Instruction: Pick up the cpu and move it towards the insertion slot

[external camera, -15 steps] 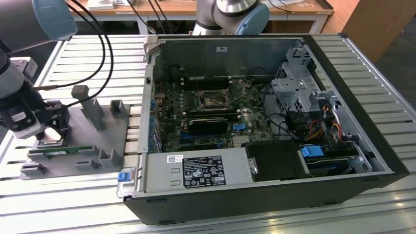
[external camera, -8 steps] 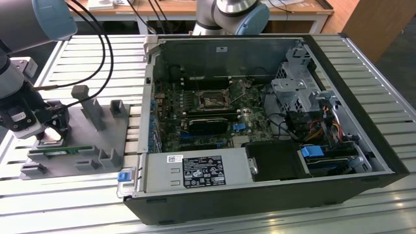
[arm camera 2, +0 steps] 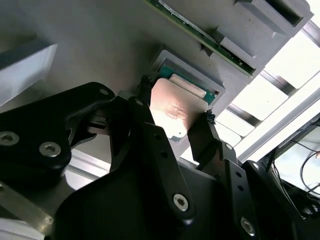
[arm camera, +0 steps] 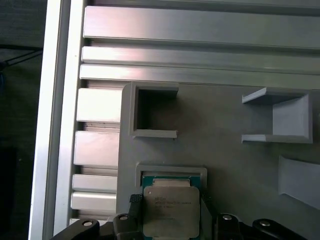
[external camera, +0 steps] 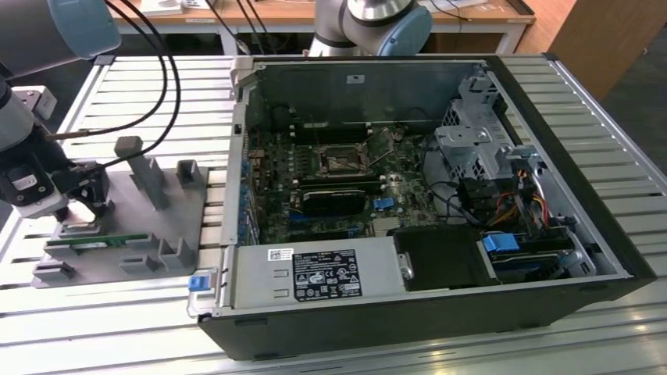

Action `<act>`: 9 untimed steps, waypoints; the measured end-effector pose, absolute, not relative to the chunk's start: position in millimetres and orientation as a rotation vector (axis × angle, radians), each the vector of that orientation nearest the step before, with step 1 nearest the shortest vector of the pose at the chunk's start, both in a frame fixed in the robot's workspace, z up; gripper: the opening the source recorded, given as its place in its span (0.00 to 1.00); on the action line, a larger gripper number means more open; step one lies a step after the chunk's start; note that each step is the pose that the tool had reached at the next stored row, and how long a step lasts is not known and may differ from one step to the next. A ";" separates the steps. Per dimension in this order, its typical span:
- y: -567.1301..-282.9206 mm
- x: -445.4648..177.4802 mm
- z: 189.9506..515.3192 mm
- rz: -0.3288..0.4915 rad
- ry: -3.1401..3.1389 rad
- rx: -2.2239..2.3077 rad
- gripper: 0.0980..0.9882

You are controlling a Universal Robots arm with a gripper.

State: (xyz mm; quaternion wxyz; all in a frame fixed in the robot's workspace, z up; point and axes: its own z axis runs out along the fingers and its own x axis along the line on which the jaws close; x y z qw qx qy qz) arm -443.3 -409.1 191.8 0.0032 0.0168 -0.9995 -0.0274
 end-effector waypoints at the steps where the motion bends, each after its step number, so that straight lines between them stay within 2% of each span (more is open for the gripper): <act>1: -409.1 -443.4 193.2 -0.086 -3.133 0.053 0.50; 9: -408.8 -443.3 196.5 -0.083 -3.133 0.053 0.50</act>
